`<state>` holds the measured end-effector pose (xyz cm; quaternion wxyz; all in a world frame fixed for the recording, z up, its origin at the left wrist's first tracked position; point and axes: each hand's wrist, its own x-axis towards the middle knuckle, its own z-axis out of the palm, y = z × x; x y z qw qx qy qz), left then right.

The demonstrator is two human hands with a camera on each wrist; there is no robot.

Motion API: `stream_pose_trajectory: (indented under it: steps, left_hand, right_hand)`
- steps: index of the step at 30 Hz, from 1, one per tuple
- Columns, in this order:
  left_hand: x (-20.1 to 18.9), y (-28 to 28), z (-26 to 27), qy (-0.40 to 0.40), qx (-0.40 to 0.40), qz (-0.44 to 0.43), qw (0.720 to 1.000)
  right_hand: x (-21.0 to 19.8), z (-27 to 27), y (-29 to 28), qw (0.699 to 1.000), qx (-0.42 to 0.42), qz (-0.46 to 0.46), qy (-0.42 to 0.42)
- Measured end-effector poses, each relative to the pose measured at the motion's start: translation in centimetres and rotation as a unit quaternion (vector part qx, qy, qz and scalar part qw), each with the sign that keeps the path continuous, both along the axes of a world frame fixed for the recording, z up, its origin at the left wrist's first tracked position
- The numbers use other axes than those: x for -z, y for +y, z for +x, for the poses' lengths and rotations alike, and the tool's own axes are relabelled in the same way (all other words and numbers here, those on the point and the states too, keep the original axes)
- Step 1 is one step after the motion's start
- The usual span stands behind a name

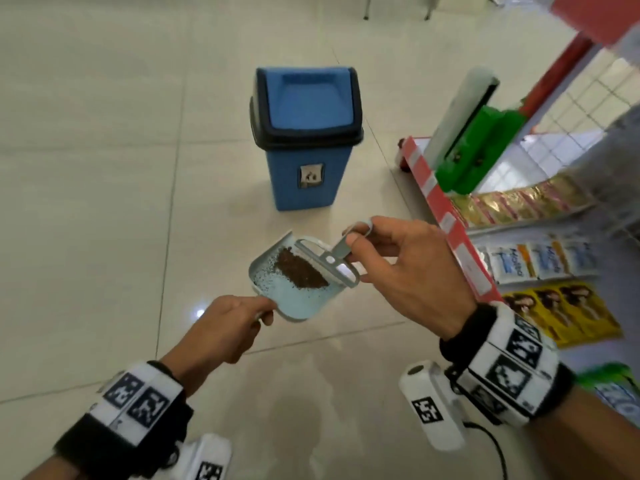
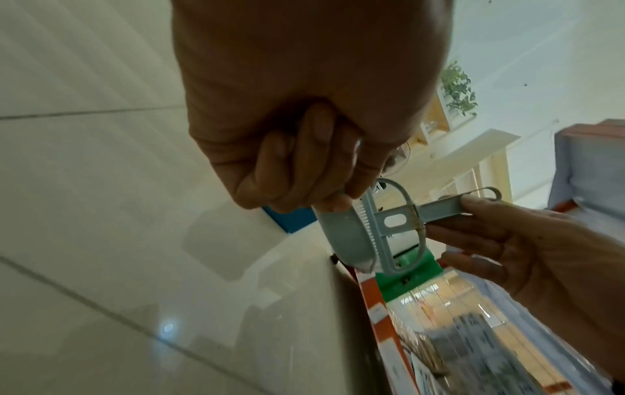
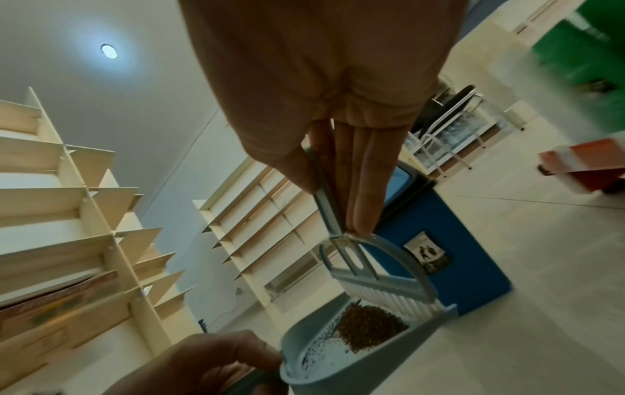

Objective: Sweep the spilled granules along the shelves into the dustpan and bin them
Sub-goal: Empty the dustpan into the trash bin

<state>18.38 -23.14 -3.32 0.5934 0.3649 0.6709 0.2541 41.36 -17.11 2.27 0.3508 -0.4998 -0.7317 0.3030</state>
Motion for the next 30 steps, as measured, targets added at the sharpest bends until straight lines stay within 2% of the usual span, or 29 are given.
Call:
stream_pose_trajectory:
  steps: [5,11,15,17,19,22,24,30]
  left_hand:
    - [-5.0,2.4,-0.4,0.002,-0.029,0.002,1.000]
    - [-10.8,5.3,-2.5,0.003,-0.028,0.002,1.000]
    - [-12.2,9.2,-4.3,-0.017,-0.016,0.020,1.000]
    - [-12.4,12.0,-5.3,-0.032,0.021,0.009,0.999]
    - [-12.5,13.2,-5.1,-0.038,0.038,-0.014,0.998]
    - [-13.1,16.4,-5.4,-0.076,0.091,-0.038,0.992]
    - [-13.9,18.6,-5.7,-0.084,0.101,-0.046,0.990]
    - [-15.7,22.6,-6.1,-0.104,0.127,-0.077,0.983]
  right_hand:
    - [-4.5,-1.3,3.1,0.999,-0.037,0.028,-0.025]
    - [-8.3,-3.3,5.4,0.998,-0.038,0.053,0.005]
    - [-9.8,-4.4,8.3,0.998,-0.007,0.068,0.008]
    - [-10.1,-5.1,10.2,0.997,0.029,0.068,-0.004]
    - [-10.2,-5.0,10.9,0.998,0.030,0.049,0.004]
    - [-11.1,-6.0,13.1,0.998,0.034,0.045,-0.036]
    - [-12.2,-6.9,14.8,0.996,0.037,0.047,-0.065]
    - [-14.5,-7.5,18.3,0.993,0.077,0.019,-0.083]
